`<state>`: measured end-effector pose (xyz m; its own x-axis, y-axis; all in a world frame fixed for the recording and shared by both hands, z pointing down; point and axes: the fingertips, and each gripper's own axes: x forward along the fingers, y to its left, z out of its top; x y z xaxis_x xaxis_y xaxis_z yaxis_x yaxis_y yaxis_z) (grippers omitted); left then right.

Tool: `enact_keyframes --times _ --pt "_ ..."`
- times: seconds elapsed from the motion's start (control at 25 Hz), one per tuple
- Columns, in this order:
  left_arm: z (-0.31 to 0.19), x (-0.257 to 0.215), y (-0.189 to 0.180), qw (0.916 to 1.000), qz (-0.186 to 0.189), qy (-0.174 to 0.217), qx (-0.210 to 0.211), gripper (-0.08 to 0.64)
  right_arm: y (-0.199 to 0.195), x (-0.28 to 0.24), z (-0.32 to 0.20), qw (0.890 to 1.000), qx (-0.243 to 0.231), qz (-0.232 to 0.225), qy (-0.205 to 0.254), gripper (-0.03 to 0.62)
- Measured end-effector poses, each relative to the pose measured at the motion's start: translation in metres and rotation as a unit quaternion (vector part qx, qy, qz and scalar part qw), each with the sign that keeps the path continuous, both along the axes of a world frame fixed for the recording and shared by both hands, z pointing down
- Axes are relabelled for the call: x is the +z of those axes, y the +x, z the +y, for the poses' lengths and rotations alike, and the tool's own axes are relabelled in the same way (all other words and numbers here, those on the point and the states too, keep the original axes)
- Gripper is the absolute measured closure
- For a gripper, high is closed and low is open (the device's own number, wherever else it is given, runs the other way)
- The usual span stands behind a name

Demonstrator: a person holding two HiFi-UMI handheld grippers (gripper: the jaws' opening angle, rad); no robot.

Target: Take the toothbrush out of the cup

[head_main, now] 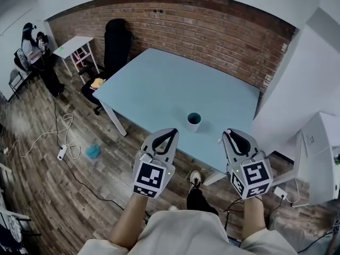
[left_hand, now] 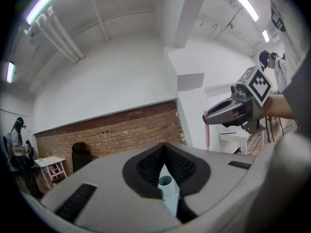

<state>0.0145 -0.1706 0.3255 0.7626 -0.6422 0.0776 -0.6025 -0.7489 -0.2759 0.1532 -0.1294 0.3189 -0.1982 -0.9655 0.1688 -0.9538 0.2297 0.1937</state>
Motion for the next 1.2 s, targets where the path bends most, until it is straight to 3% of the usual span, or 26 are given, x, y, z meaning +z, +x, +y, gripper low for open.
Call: enact_keyframes --times 0.32,1.2 --pt "0.012 -0.013 -0.001 0.9999 0.005 0.015 0.001 0.534 -0.01 -0.017 0.013 1.0 -0.016 -0.004 0.013 0.526" --pt "0.017 0.002 -0.01 1.0 -0.004 0.003 -0.005 0.534 -0.019 -0.008 0.008 1.0 -0.021 -0.012 0.006 0.526"
